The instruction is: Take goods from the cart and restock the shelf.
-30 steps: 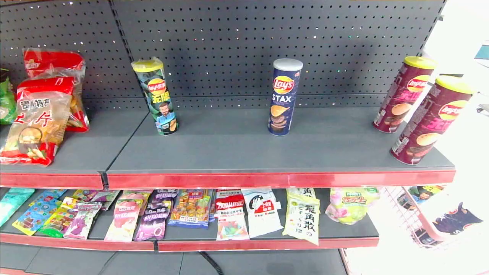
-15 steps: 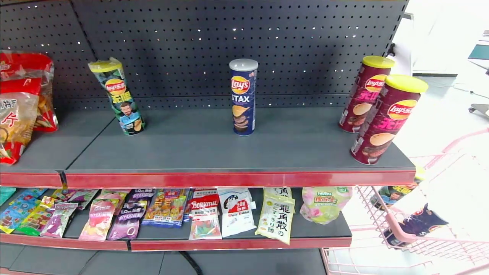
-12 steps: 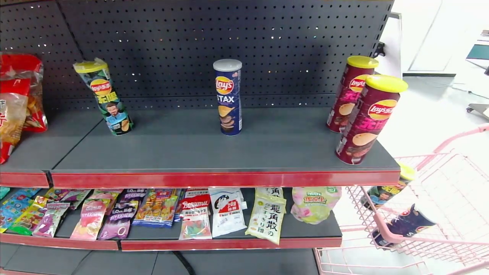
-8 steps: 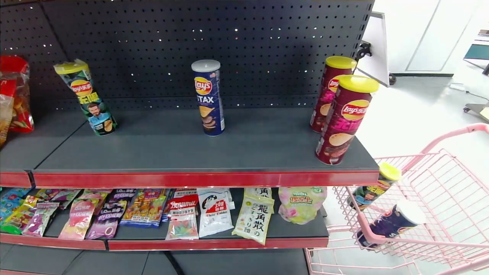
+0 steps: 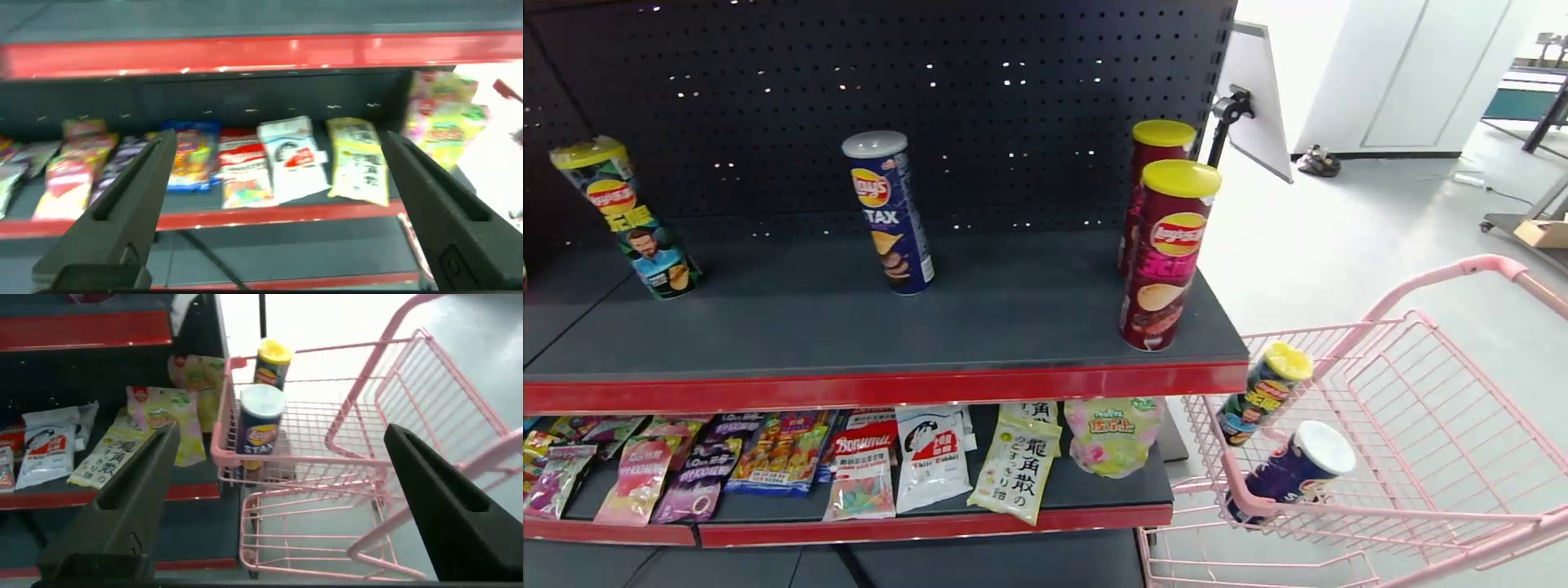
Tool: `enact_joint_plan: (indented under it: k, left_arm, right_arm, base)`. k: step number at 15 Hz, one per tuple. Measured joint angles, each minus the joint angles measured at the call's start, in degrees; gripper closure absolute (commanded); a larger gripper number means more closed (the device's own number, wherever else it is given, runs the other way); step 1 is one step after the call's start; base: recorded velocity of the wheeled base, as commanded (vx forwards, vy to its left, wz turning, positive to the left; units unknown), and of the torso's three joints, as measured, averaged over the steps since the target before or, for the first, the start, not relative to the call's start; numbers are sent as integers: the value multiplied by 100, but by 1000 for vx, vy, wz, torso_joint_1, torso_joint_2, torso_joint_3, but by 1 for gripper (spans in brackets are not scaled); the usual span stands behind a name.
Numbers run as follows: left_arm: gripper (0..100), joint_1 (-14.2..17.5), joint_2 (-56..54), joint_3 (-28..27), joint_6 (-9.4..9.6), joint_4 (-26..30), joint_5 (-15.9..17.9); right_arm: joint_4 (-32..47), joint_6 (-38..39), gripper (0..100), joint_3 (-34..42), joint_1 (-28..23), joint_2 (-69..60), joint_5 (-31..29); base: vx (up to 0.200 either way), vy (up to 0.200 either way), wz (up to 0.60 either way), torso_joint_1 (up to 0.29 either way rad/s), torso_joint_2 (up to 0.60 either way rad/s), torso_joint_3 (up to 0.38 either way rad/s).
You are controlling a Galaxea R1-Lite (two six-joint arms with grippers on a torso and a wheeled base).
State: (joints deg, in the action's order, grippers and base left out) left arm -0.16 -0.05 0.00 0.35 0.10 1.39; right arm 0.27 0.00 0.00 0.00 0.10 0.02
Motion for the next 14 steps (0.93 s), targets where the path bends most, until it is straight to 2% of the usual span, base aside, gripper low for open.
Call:
enact_joint_plan:
  k: [7, 12, 14]
  left_arm:
    - [0, -2, 0, 0, -2, 0, 2]
    - [0, -2, 0, 0, -2, 0, 2]
    - [0, 0, 0, 0, 0, -2, 0]
  right_arm:
    - [-5, 18, 0, 0, -5, 0, -2]
    - [-6, 10, 0, 0, -2, 0, -2]
    - [-6, 27, 0, 0, -10, 0, -2]
  base:
    - [0, 0, -600, 4, 4, 3]
    - [0, 0, 0, -8, 12, 9]
    - [0, 0, 0, -122, 313, 178]
